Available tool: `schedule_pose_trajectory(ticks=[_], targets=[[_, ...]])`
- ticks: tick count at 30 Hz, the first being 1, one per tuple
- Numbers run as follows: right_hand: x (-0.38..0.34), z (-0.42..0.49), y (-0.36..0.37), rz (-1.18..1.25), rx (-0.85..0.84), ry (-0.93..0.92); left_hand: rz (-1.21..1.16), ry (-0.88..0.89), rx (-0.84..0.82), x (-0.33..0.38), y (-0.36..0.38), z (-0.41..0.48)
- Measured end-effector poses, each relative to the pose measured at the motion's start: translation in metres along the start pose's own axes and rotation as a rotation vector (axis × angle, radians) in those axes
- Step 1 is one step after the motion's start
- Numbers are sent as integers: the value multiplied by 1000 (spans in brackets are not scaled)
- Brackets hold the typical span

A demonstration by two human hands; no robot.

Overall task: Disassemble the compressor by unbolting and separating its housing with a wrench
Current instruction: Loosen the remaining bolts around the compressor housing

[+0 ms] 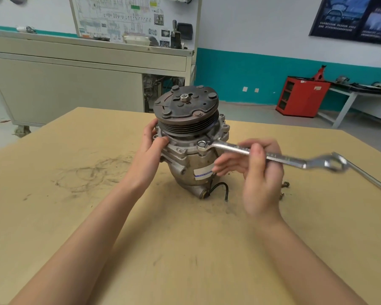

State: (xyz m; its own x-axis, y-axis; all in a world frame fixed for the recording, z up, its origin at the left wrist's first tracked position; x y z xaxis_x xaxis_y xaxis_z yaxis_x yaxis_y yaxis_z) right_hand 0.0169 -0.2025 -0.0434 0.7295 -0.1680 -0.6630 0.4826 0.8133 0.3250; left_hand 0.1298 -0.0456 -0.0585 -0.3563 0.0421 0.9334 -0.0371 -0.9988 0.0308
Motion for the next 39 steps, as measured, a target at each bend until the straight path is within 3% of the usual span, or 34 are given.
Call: schedule_pose_trajectory(ticks=[4, 6, 8, 12, 16, 22, 29, 33, 39], targets=[[9, 37, -5, 186, 28, 551, -23, 17, 6, 1, 2, -1], [10, 42, -9, 227, 48, 598, -25, 17, 1, 2, 3, -1], [5, 40, -14, 187, 65, 444, -20, 15, 0, 1, 2, -1], [-12, 26, -15, -64, -10, -91, -11, 17, 3, 0, 1, -1], [-12, 5, -8, -258, -138, -397, -11, -2, 14, -1, 1, 0], [-13, -4, -10, -344, -55, -605, -18, -12, -5, 2, 1, 0], [-13, -12, -2, -489, -120, -819, 0, 2, -7, 1, 0, 0], [-8, -18, 0, -409, -97, -662, -3, 4, 9, 0, 0, 0], [-6, 6, 7, 21, 21, 32, 8, -20, 20, 1, 1, 0]])
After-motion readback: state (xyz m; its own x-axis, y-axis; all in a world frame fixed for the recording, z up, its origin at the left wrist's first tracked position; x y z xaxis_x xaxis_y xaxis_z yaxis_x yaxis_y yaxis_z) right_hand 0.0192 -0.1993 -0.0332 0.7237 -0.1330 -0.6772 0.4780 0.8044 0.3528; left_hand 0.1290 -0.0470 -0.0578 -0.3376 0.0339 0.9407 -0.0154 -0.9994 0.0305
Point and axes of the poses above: each hand's wrist, its own z-axis towards the middle knuckle, its own y-axis out of the palm, x = y × z, the point moved 1 cm from there along z, towards the middle knuckle, and after that the axes turned 14 degrees about x, right-handed, at the moved point
